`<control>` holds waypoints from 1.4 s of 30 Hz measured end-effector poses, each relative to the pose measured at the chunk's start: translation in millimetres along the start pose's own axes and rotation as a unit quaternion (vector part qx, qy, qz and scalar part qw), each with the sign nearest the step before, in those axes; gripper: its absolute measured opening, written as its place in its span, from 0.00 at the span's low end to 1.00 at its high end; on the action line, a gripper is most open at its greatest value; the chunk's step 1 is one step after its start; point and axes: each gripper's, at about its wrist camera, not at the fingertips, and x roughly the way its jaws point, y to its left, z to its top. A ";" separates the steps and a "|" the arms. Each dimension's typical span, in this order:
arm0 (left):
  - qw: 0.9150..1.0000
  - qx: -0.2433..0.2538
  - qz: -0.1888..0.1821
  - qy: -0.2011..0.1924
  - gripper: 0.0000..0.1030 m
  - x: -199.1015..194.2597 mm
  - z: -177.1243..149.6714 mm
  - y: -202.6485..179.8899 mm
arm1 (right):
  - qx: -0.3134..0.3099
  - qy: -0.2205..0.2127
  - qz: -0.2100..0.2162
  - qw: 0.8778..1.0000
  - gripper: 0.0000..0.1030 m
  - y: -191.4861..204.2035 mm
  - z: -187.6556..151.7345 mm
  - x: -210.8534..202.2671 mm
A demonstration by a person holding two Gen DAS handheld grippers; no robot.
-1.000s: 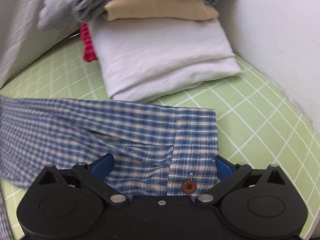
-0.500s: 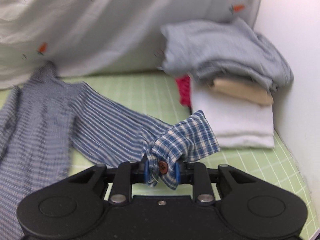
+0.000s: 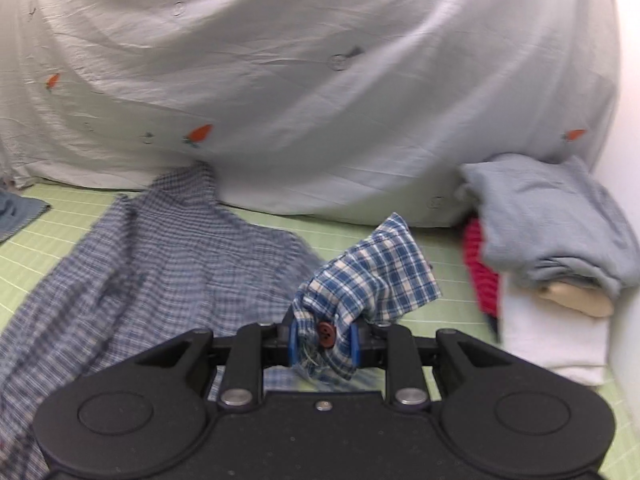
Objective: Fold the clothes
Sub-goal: 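Swing the held cuff over the shirt body and open the right gripper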
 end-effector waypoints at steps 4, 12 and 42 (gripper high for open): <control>1.000 -0.022 -0.003 -0.008 0.91 8.7 16.3 19.9 | -0.011 0.004 0.034 0.999 0.24 40.8 13.2 15.6; 1.000 -0.016 -0.014 0.009 0.91 48.3 69.4 18.2 | -0.019 0.026 0.112 0.993 0.63 112.9 38.6 72.1; 0.985 0.098 -0.097 0.102 0.53 166.5 100.4 -113.6 | 0.121 0.203 -0.066 0.970 0.93 12.8 -41.3 142.0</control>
